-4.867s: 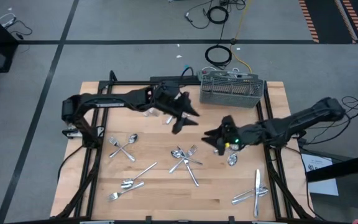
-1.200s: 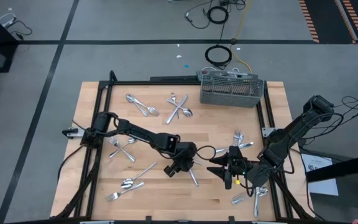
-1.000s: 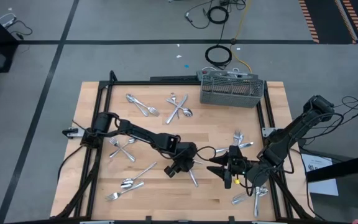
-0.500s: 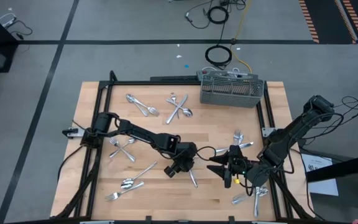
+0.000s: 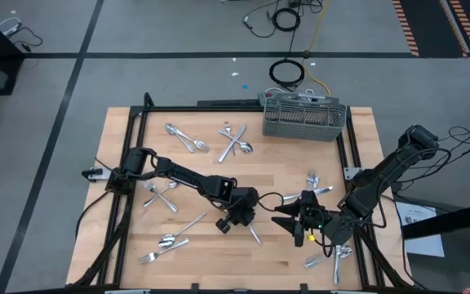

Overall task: Sort silverware
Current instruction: Put the silver knife into the silverware basket

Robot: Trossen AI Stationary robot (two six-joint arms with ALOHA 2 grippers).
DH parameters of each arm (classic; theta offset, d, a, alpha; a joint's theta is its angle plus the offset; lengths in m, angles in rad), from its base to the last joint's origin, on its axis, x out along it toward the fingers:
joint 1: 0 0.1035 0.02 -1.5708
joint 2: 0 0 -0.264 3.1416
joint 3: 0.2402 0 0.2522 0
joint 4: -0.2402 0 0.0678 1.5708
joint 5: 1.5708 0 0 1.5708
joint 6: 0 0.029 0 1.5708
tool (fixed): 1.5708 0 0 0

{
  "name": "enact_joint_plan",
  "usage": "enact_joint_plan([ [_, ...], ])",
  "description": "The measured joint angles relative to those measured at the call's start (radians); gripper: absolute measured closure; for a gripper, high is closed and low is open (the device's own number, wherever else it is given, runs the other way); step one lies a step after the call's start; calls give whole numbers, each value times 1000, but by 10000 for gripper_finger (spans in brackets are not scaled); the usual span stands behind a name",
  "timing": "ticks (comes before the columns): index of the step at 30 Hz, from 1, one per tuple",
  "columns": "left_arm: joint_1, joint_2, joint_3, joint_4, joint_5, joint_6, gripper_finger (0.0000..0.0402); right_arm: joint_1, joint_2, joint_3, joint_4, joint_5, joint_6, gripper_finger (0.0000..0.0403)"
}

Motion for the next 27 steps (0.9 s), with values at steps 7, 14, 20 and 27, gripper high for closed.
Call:
enact_joint_plan([
  [7,1,0,2,-2,0,0,321,0,0,0,0,0,0,200],
  [14,1,5,33,-15,-7,0,321,0,0,0,0,0,0,200],
  [20,1,6,41,-4,-13,0,321,0,0,0,0,0,0,200],
  [27,1,5,42,-4,-12,0,321,0,0,0,-1,-2,-2,200],
])
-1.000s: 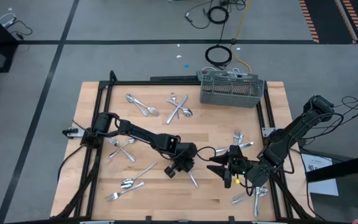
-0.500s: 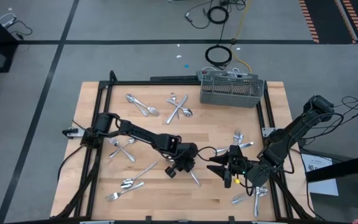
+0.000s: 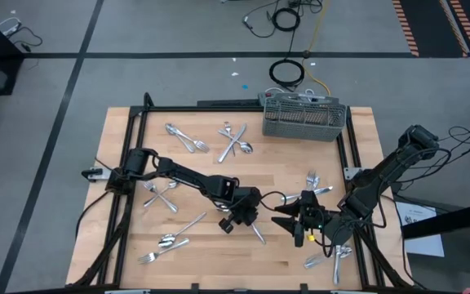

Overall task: Sort silverware
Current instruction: Put the silver knife into the silverware basket

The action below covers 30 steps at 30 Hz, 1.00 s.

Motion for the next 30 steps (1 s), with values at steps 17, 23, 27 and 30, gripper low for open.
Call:
enact_joint_plan([
  [17,-2,-6,-27,-7,16,52,321,0,0,0,-5,-1,0,200],
  [23,-2,-8,-35,-6,14,52,320,0,0,0,1,-2,1,200],
  [27,-2,-8,-35,-7,10,52,320,0,0,0,2,-2,2,200],
  [30,-2,-8,-35,-7,6,53,328,0,0,0,9,-2,2,200],
])
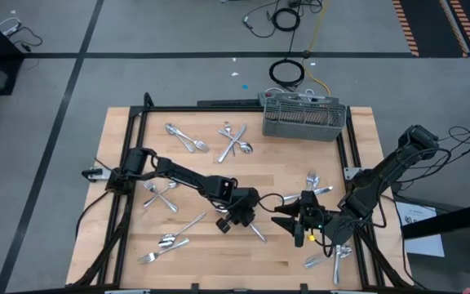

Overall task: Sort silverware
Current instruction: Put the silver knife into the silverware basket

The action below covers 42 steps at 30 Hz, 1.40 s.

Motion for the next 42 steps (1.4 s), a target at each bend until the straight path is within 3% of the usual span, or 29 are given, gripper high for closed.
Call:
enact_joint_plan([
  [7,0,0,-2,10,0,0,361,0,0,0,0,0,0,200],
  [42,-2,5,34,18,-8,8,351,0,0,0,-2,0,-7,200],
])
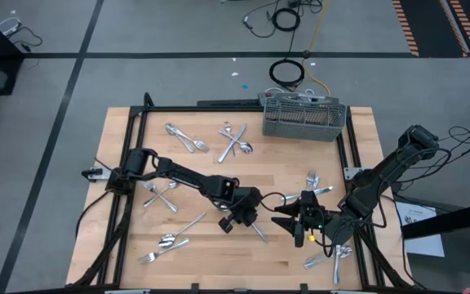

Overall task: Sort silverware
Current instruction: Put the silver knife into the silverware basket

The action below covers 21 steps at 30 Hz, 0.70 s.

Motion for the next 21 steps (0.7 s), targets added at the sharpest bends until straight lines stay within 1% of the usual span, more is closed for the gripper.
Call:
enact_joint_plan([
  [8,-22,0,0,11,-18,1,275,0,0,0,-3,0,0,200],
  [10,-23,0,0,21,-20,1,261,0,0,0,-8,0,1,200],
  [13,-22,0,1,28,-20,1,254,0,0,0,-11,0,3,200],
  [21,-22,0,1,27,-17,-6,254,0,0,0,-11,0,4,200],
])
